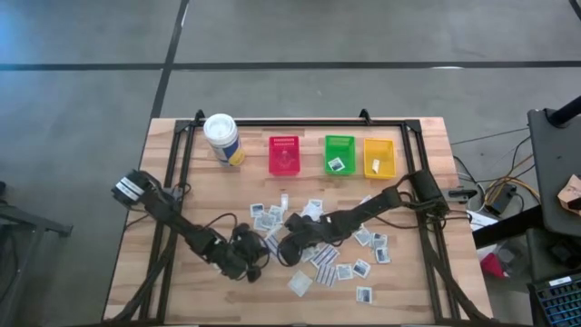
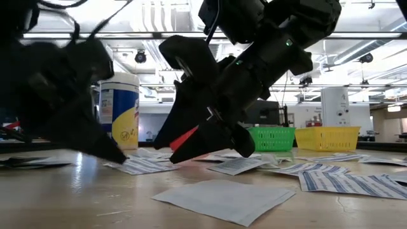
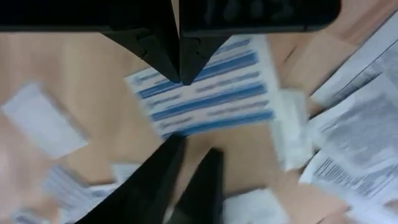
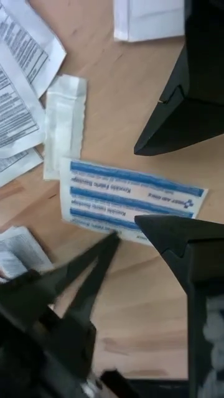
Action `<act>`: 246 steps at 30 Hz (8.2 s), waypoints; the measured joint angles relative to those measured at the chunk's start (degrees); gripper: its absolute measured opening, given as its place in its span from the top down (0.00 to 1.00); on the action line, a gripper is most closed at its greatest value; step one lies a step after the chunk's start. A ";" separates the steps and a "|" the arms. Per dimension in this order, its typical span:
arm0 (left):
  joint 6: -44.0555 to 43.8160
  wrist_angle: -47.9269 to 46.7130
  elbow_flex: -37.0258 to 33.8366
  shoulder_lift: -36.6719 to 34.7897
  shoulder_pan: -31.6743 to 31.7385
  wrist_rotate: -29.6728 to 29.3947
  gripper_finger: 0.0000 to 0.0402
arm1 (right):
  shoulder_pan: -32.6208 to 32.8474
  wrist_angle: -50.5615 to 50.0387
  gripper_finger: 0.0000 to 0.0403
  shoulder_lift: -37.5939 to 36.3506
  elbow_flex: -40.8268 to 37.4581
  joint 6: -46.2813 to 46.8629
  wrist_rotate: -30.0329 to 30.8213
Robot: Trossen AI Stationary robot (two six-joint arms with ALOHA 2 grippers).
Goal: Pick & Place First Aid Supplies
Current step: Put the blue bandage in the red bin
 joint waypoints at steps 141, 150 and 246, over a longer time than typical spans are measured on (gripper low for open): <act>15.89 2.80 -13.77 -34.22 11.46 5.84 1.00 | 0.84 -10.86 0.98 -13.11 -4.55 -9.97 -3.93; 22.82 3.06 -15.25 -37.02 18.13 8.71 1.00 | -4.42 -10.62 0.98 -21.29 -12.09 -11.40 -2.59; 41.10 -7.31 -15.98 -39.44 31.95 29.52 1.00 | -31.12 -13.35 0.98 -4.78 6.47 -17.44 -1.63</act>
